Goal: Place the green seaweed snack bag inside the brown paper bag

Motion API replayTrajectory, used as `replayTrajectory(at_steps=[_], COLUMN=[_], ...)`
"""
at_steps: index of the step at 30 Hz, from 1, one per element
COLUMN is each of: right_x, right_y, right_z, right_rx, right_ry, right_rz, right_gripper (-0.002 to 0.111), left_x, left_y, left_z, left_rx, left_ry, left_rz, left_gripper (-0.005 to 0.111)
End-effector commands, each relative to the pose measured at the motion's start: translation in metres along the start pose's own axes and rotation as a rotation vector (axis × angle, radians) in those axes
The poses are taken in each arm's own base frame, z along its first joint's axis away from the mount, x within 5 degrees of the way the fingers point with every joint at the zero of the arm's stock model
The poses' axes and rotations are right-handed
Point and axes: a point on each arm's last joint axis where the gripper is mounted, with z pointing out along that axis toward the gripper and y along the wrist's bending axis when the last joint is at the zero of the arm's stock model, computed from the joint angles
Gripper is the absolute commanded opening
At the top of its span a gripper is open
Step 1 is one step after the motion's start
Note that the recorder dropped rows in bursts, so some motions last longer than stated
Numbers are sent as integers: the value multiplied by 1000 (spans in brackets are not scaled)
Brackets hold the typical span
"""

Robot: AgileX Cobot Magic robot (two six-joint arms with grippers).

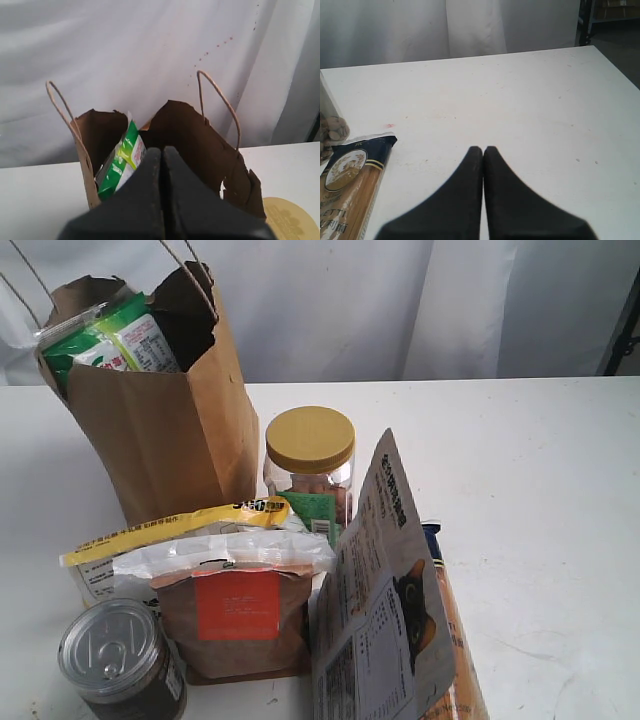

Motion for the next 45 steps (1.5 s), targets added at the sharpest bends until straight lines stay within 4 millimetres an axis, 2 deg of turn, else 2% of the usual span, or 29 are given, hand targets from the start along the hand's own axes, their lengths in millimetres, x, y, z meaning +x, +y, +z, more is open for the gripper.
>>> replayTrajectory(at_steps=[1, 10, 18, 22, 33, 40, 45], right_x=[0, 0, 0, 0, 0, 0, 0], right_y=[0, 0, 0, 0, 0, 0, 0], right_z=[0, 0, 0, 0, 0, 0, 0], right_rx=[4, 4, 4, 4, 4, 4, 4], right_ry=[-4, -4, -4, -4, -4, -4, -4], right_rz=[0, 0, 0, 0, 0, 0, 0], right_gripper=[0, 0, 0, 0, 0, 0, 0], left_x=[12, 44, 43, 40, 41, 66, 81], left_y=[1, 6, 7, 10, 10, 24, 28], left_z=[-21, -50, -82, -95, -97, -113, -121], left_rx=[2, -17, -13, -34, -37, -164, -214], left_ry=[0, 64, 44, -11, -10, -97, -208], left_rz=[-54, -79, -83, -25, -30, -264, -237], left_gripper=[0, 0, 1, 1, 1, 1, 1])
